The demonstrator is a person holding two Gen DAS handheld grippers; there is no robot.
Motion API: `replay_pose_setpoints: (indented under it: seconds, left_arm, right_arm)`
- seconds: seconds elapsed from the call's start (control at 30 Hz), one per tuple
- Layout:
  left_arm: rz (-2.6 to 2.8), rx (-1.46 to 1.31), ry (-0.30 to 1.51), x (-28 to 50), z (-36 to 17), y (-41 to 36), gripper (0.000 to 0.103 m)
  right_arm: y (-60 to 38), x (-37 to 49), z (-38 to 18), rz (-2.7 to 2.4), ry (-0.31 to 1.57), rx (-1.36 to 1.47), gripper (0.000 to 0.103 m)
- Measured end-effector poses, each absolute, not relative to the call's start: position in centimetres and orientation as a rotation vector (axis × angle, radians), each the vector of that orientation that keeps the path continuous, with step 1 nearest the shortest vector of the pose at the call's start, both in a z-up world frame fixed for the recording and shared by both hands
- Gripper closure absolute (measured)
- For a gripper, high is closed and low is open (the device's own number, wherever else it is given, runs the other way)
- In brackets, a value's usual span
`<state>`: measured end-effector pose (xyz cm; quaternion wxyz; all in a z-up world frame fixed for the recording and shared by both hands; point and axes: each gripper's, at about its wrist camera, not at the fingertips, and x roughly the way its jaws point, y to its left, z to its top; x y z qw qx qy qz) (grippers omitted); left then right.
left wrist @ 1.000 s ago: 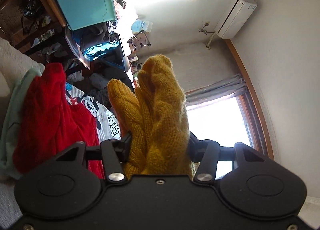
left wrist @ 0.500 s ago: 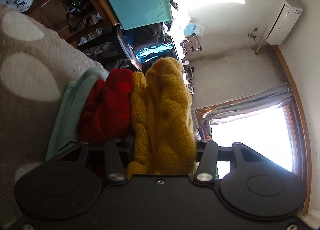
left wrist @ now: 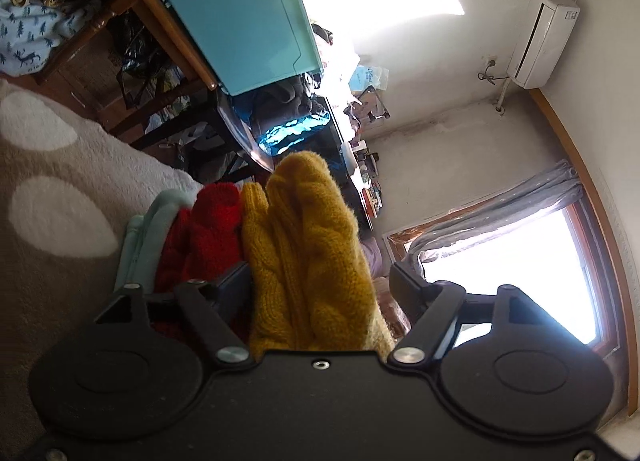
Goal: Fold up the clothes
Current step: 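Carry the held sweater with both grippers toward the red clothes pile, then lower the sweater onto the red clothes pile and open both grippers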
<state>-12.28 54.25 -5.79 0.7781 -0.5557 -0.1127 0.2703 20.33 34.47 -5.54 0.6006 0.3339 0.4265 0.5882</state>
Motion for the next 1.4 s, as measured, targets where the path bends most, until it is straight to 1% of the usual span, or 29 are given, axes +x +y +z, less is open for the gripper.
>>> replay_pose_setpoints:
  seconds: [0.13,0.17,0.27,0.3,0.33,0.37,0.43,0.47,0.5,0.57,0.63,0.77,0.87,1.0,1.1,1.27,1.4]
  left_arm:
    - [0.702,-1.012,-0.218,-13.4,-3.2,53.4,0.022]
    - [0.733,-0.962,-0.21,-13.5,-2.6,53.0,0.022]
    - [0.791,-0.881,-0.184,-13.9,-1.5,52.1,0.021]
    - [0.797,-0.869,-0.176,-14.0,-1.3,51.9,0.018]
    - [0.805,-0.862,-0.161,-14.0,-1.0,51.8,0.014]
    - [0.812,-0.855,-0.145,-14.0,-0.7,51.7,0.012]
    - [0.824,-0.827,-0.089,-13.8,0.1,51.4,0.003]
    - [0.832,-0.804,-0.057,-13.7,0.5,51.0,0.001]
    - [0.84,-0.774,-0.024,-13.5,0.9,50.5,0.001]
    - [0.859,-0.711,0.037,-13.2,1.5,49.3,0.0]
    - [0.882,-0.643,0.096,-12.8,2.0,47.8,0.0]
    - [0.95,-0.57,0.25,-11.6,2.9,44.9,0.0]
    - [0.935,-0.509,0.316,-11.5,3.5,41.8,0.0]
    - [0.856,-0.461,0.327,-12.7,3.4,37.2,0.0]
    - [0.762,-0.443,0.351,-12.9,4.4,34.9,0.0]
    - [0.832,-0.316,0.37,-13.6,6.5,31.5,0.0]
    - [0.872,-0.253,0.404,-13.7,6.7,30.3,0.0]
  right_arm:
    - [32.2,19.7,-3.1,1.348,0.876,0.652,0.039]
    - [31.8,19.4,-2.4,1.353,0.849,0.605,0.038]
    - [30.4,18.3,-0.6,1.347,0.784,0.516,0.035]
    - [29.8,17.9,0.1,1.339,0.768,0.494,0.034]
    - [29.4,17.5,0.7,1.324,0.762,0.464,0.032]
    - [29.1,17.0,1.3,1.306,0.759,0.42,0.027]
    - [28.4,16.0,2.6,1.268,0.752,0.332,0.018]
    - [28.1,15.5,3.1,1.252,0.75,0.29,0.016]
    - [27.7,15.0,3.6,1.245,0.75,0.256,0.014]
    - [27.0,13.9,4.4,1.235,0.753,0.195,0.004]
    - [26.3,12.8,5.2,1.203,0.754,0.121,0.001]
    - [24.5,10.9,6.3,1.168,0.743,0.049,0.0]
    - [23.1,9.7,7.2,1.138,0.74,0.004,0.0]
    - [21.1,7.9,8.7,1.116,0.701,-0.061,0.0]
    - [19.6,6.5,9.5,1.104,0.675,-0.087,0.0]
    - [18.0,4.9,10.4,1.084,0.639,-0.149,0.0]
    - [16.4,4.0,11.2,1.078,0.613,-0.151,0.0]
